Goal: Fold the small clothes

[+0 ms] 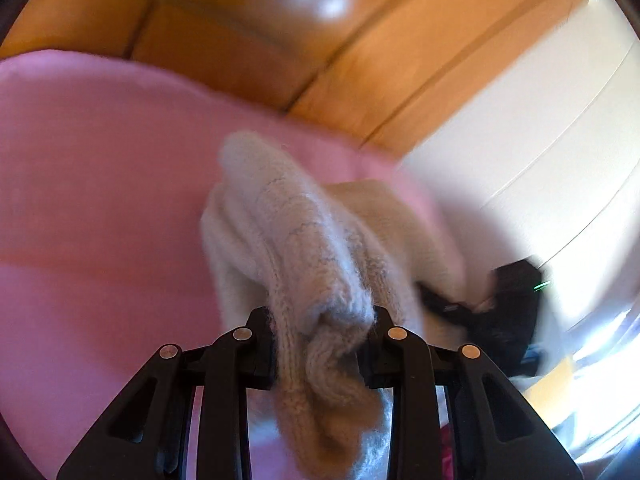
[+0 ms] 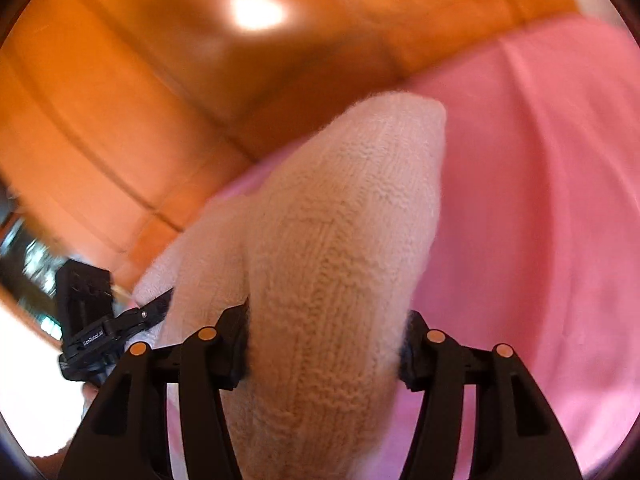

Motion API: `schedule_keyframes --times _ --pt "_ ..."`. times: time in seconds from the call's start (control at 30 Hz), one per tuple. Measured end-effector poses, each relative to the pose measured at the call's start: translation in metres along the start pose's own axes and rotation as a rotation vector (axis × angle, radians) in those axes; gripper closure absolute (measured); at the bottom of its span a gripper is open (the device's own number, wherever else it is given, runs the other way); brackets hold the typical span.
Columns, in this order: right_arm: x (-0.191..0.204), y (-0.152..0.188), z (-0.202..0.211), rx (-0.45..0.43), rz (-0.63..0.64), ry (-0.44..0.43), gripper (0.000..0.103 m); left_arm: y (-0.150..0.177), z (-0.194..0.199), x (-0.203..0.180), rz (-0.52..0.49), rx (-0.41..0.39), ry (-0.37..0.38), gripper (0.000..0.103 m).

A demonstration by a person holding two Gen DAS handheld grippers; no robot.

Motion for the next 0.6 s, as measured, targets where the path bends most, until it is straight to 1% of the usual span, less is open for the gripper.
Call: schedule_keyframes --times 0.03,0.07,0.1,0.13,0.17,0.2,0.23,0.27,0.3,0.33,0.4,0.43,0.47,0.5,0.57,0.6 --pt "-0.014 0.012 -0.001 0.016 -0.016 0.025 0.041 0.019 -0.019 0.003 -0.057 0.069 -0.077 0.075" --pt "-0.026 0.021 0.001 0.008 -0.042 0.028 0.035 0.031 -0.030 0.004 -0.099 0.097 -0.108 0.072" --pt "-0.032 0.027 0.006 -0.012 -0.066 0.016 0.030 0.038 -0.034 0.004 -0.116 0.090 -0.119 0.069" --pt "-0.034 0.030 0.010 -0.018 -0.074 0.015 0.027 0.040 -0.033 0.005 -0.114 0.067 -0.131 0.068" --pt "-0.034 0.032 0.012 -0.021 -0.073 0.018 0.022 0.038 -0.032 0.005 -0.103 0.064 -0.137 0.068" --pt "-0.033 0.032 0.012 -0.021 -0.062 0.026 0.019 0.035 -0.028 0.005 -0.081 0.062 -0.153 0.065" --pt "-0.031 0.029 0.014 -0.022 -0.035 0.048 0.017 0.035 -0.020 0.003 -0.073 0.053 -0.165 0.062" --pt "-0.028 0.024 0.018 -0.033 0.003 0.076 0.017 0.030 -0.013 0.002 -0.079 0.029 -0.192 0.056" --pt "-0.025 0.017 0.024 -0.051 0.034 0.098 0.017 0.034 -0.001 0.000 -0.092 0.010 -0.211 0.054" --pt "-0.019 0.010 0.032 -0.080 0.073 0.128 0.017 0.029 0.008 -0.004 -0.113 -0.026 -0.240 0.054" --pt "-0.003 -0.001 0.043 -0.132 0.147 0.164 0.027 0.022 0.016 -0.005 -0.139 -0.070 -0.263 0.054" --pt "0.010 -0.005 0.048 -0.160 0.199 0.177 0.030 0.019 0.022 -0.004 -0.158 -0.092 -0.277 0.054" --pt "0.018 -0.008 0.048 -0.174 0.236 0.184 0.040 0.018 0.025 -0.003 -0.179 -0.097 -0.289 0.054" --pt "0.028 -0.010 0.047 -0.180 0.269 0.189 0.049 0.020 0.023 -0.002 -0.202 -0.085 -0.307 0.054" --pt "0.045 -0.005 0.038 -0.176 0.325 0.185 0.054 0.024 0.013 0.005 -0.232 -0.048 -0.355 0.054" --pt "0.046 0.003 0.030 -0.148 0.343 0.193 0.055 0.028 0.010 0.008 -0.240 -0.033 -0.369 0.054"
Point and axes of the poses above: each gripper's, at about its wrist camera, not at the fingertips, and z roughly against the way its jaws point, x to its left, y to its underside, the point moved 9 cm from there along -z, roughly the way its jaws point, and after that the axes turned 14 degrees about -x, right-handed, at the moved point
